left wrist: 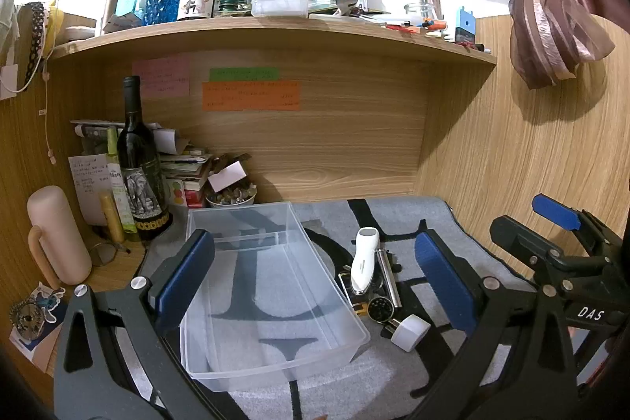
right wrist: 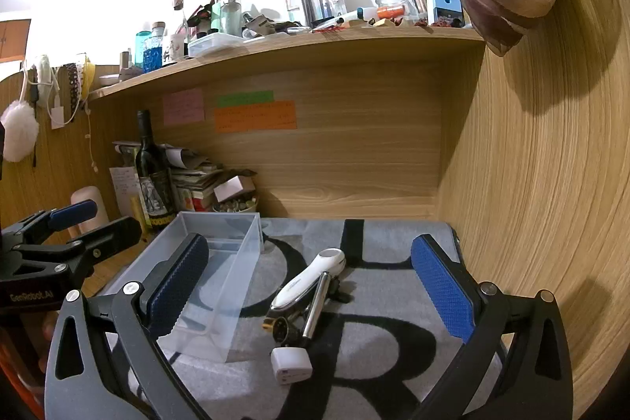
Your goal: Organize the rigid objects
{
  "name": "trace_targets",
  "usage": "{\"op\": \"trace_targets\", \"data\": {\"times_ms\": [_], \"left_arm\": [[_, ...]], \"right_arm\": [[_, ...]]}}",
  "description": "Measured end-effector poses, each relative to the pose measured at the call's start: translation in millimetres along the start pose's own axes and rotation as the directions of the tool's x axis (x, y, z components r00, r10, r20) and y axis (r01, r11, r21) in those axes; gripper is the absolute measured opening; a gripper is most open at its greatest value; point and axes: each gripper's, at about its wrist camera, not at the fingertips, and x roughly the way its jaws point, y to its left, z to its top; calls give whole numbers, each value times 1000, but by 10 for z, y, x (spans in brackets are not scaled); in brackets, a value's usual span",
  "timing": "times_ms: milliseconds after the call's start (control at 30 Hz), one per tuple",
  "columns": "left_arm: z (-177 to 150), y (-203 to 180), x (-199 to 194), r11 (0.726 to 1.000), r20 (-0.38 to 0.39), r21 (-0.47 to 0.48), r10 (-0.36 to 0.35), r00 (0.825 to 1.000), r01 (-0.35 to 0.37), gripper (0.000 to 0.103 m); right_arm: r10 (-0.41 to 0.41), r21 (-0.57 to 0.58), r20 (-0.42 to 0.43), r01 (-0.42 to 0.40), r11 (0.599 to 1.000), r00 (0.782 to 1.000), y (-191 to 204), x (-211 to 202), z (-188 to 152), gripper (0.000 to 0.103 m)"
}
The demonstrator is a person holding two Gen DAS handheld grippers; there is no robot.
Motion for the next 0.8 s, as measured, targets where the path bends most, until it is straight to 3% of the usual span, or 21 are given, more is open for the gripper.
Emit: {"op": "trace_targets", "data": {"times_ms": [800], "left_arm": [[16,-22,1,1000,0,0,-4,1000,4,103]], "right_arm": [[2,2,-3,-2,1000,1000,-7,-1,-5,103]]}}
